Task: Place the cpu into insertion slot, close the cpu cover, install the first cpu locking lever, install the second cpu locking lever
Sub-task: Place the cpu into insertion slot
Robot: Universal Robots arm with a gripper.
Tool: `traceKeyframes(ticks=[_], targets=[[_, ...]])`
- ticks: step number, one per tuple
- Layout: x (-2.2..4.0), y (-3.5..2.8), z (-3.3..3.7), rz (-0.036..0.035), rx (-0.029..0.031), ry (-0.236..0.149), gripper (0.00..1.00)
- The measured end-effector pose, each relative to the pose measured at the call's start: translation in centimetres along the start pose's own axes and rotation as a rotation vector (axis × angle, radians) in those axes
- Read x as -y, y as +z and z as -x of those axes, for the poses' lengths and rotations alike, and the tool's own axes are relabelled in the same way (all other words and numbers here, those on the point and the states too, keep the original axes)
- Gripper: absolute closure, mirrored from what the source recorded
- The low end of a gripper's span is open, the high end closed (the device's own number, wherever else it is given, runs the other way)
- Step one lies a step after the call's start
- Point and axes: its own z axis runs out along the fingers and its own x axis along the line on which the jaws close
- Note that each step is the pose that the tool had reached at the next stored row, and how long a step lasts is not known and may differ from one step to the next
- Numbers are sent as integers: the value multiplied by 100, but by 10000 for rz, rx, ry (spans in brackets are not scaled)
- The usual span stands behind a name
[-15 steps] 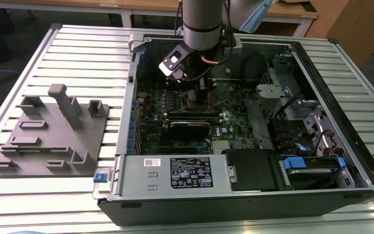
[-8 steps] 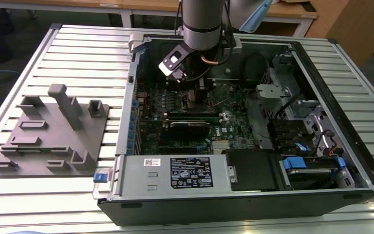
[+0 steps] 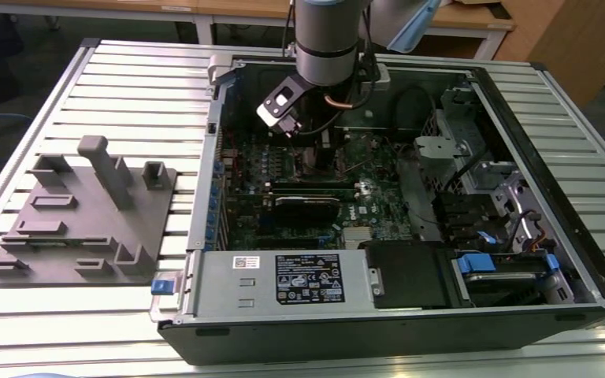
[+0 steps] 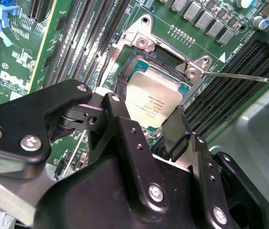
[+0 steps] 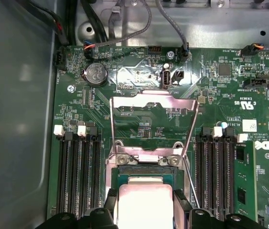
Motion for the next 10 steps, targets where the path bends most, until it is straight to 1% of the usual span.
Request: traceKeyframes(ticks=[6,10], targets=[[1,6,6,0,0,0,46],[3,34,8,-1,2,1,46]])
